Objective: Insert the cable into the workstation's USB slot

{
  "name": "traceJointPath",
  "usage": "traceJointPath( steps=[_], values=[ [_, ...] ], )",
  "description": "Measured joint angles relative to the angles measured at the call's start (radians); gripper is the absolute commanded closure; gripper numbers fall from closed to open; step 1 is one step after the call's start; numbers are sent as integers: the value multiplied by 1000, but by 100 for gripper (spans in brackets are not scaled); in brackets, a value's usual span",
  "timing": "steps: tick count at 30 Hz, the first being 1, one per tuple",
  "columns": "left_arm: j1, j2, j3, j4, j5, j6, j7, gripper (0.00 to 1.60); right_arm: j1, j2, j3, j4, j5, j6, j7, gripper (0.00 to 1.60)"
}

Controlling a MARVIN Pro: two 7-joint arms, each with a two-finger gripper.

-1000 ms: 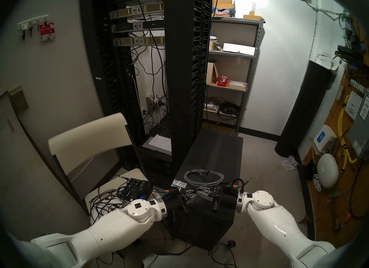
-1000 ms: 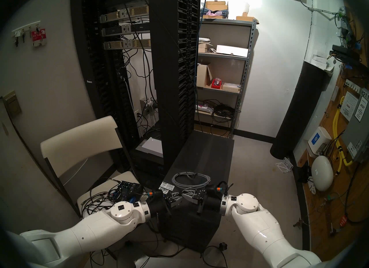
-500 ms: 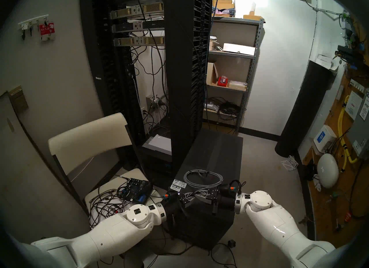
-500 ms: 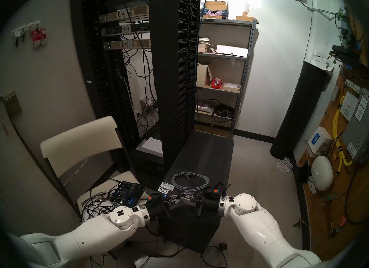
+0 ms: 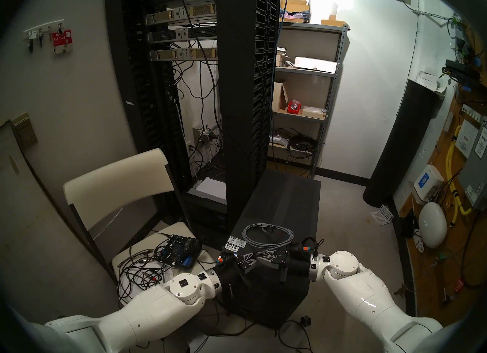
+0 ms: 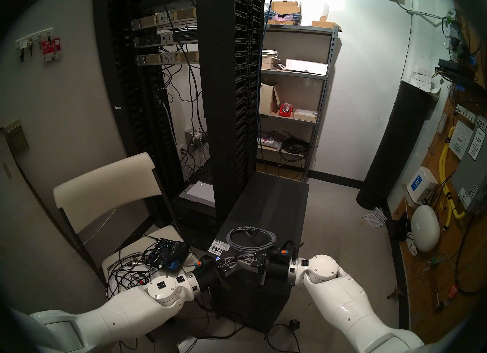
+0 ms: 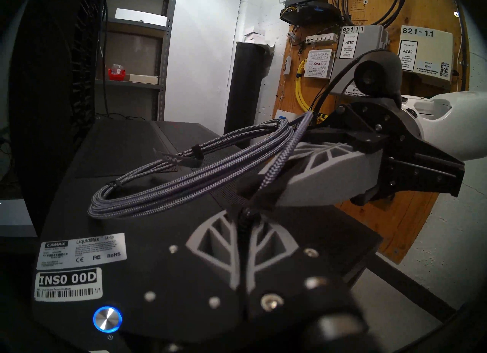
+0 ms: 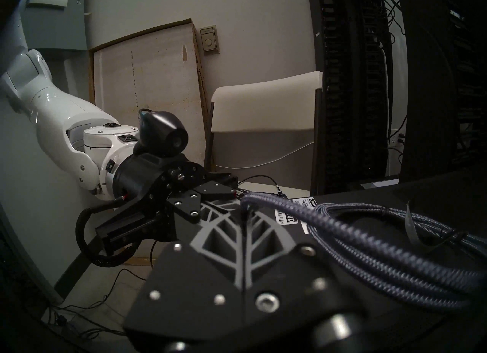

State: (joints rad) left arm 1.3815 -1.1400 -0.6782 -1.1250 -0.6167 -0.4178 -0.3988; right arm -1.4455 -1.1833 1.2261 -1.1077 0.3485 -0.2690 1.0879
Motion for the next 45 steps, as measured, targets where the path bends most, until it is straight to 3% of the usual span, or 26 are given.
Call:
traceJointPath(
  steps=[12, 31, 45],
  values=[
    [3, -11, -1, 11, 5, -7, 23, 160, 5, -4, -1, 13, 0, -2, 1, 160],
    [23, 14, -4, -50, 19, 54, 89, 160, 22, -15, -7, 48, 3, -12, 11, 160],
    [51, 14, -6, -64, 15, 61, 127, 160, 23, -15, -10, 59, -2, -12, 26, 160]
  ],
)
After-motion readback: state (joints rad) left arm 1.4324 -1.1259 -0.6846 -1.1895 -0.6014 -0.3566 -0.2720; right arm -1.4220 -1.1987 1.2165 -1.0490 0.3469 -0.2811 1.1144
